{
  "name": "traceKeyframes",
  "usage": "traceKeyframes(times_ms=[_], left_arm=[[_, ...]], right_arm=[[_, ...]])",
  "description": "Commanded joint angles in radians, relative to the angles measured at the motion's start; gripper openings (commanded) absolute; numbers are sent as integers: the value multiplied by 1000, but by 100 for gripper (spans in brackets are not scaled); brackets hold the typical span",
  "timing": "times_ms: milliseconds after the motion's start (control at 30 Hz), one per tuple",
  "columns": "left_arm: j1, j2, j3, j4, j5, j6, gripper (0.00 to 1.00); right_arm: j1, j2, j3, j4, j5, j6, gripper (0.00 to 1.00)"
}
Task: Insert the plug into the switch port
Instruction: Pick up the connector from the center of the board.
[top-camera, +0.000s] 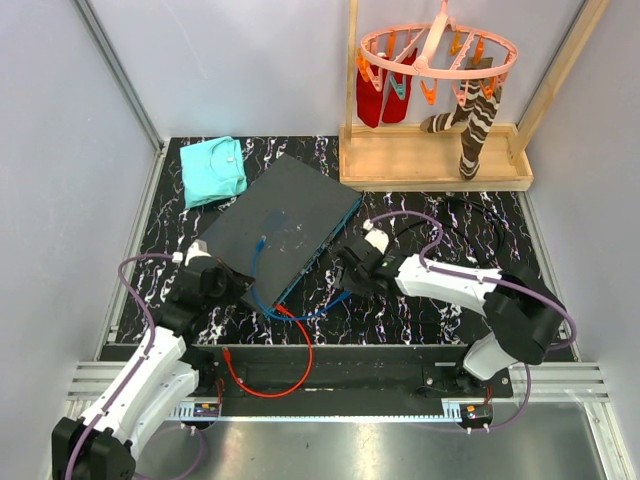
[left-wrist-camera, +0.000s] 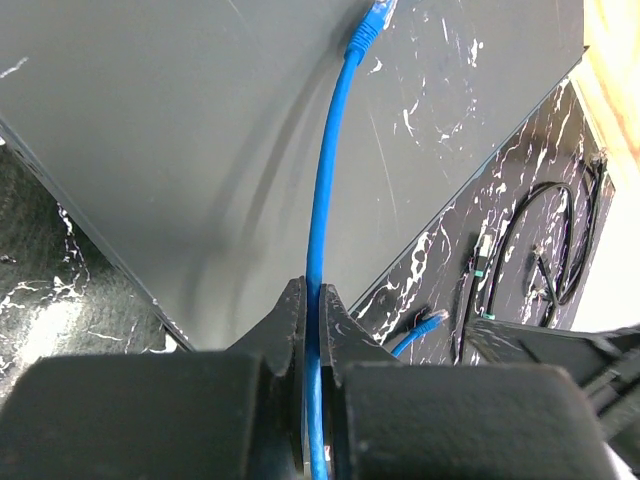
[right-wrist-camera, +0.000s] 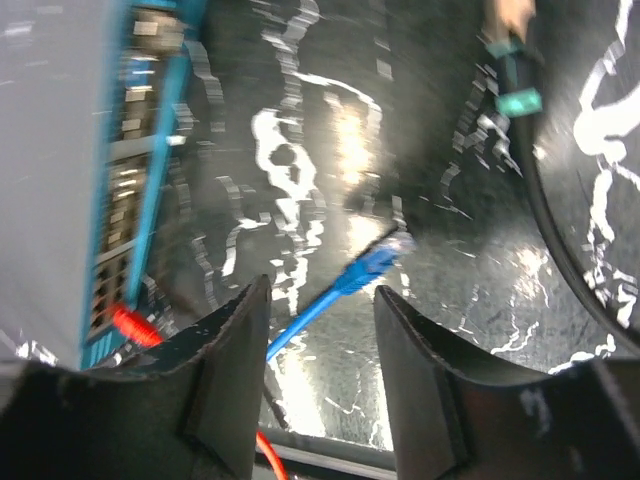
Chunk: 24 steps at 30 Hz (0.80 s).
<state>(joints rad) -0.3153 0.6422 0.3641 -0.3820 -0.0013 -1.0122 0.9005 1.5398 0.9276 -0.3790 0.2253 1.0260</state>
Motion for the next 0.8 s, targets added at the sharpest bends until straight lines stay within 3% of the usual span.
traceKeyframes(times_ms=[0, 267, 533, 667, 767], left_arm=[[-16, -1, -7, 9, -35, -19, 0], [-33, 1, -17, -1, -29, -31, 1], [-38, -21, -27, -47, -35, -31, 2], [-39, -35, -24, -81, -31, -31, 4], [-41, -62, 1, -153, -19, -19, 7]], right_arm=[[3, 54, -35, -1, 49, 173, 51], [3, 143, -24, 22, 98, 229, 44], [15, 204, -4, 23, 52, 194, 40], [23, 192, 4, 20, 66, 116, 28], [25, 178, 31, 19, 94, 8, 10]])
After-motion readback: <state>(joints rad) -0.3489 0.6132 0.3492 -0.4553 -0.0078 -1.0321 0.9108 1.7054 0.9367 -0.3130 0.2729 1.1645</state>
